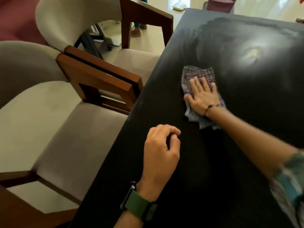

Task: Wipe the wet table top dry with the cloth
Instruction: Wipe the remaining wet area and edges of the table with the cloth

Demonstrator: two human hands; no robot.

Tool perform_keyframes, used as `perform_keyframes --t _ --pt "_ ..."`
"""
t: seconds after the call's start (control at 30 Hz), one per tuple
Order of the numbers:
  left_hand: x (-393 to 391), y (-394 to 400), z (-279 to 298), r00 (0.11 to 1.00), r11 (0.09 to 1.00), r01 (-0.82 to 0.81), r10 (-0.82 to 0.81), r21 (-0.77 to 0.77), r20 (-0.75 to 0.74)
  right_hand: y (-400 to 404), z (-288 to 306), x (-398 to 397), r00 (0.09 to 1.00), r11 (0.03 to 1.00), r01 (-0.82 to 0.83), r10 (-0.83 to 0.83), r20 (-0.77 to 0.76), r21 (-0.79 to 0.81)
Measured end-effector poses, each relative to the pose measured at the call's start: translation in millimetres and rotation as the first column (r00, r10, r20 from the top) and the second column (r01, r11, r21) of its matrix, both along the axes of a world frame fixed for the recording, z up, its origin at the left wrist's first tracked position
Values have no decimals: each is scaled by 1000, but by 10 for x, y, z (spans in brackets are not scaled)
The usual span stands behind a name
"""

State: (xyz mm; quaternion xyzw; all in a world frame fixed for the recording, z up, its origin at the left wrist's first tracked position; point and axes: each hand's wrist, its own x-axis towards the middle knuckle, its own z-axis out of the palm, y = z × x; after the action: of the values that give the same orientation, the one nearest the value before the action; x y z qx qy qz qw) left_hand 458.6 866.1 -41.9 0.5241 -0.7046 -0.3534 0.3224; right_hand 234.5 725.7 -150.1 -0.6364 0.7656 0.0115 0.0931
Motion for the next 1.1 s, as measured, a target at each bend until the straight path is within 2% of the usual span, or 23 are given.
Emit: perform_keyframes --t 0.13,0.2,0.27,0.4,0.47,0.57,0.67,0.77,0.83,0.87,0.9,0.97,1.0,1.1 --pt "93 -99 62 997 998 -57 56 -3 -43 1292 -67 1144 977 978 -208 208 41 -9" --pt "158 -150 45 995 995 -96 97 16 -35 1850 -74 1551 966 969 -246 248 79 -27" --pt "234 -206 4 990 990 -138 138 32 -18 1959 -70 1662 970 973 -231 230 78 3" --pt "412 -281 -61 984 985 -166 169 52 -50 1166 -82 1413 978 980 -193 195 67 -41" --pt "528 -281 -105 984 984 -167 171 67 -58 455 -111 1198 997 996 -63 66 47 -64" --pt "651 -237 -159 986 985 -161 163 66 -36 -544 -21 936 997 998 63 -63 52 -10" --pt "868 -208 -191 987 986 -144 150 89 -60 -843 21 1006 995 996 90 -91 41 30" --pt "1063 -310 -226 979 982 -167 175 82 -99 -411 38 1565 995 997 -80 81 51 -21" --pt "1012 -376 -199 980 981 -190 192 38 -46 182 91 2047 947 959 -285 282 152 -3" --pt "982 -420 -153 982 980 -190 190 51 5 516 150 2279 916 933 -360 348 200 27" --pt "974 -465 -120 982 979 -182 185 94 -21 841 189 2466 887 905 -425 409 214 31" --pt "1098 -579 -117 979 986 -151 159 70 -129 1360 169 2722 836 845 -534 525 156 15" --pt "1195 -641 -73 984 989 -136 141 54 -105 1508 173 2763 813 815 -578 570 116 45" --pt "1332 -829 -79 988 993 -101 108 65 -114 1330 141 2643 789 790 -612 609 83 25"
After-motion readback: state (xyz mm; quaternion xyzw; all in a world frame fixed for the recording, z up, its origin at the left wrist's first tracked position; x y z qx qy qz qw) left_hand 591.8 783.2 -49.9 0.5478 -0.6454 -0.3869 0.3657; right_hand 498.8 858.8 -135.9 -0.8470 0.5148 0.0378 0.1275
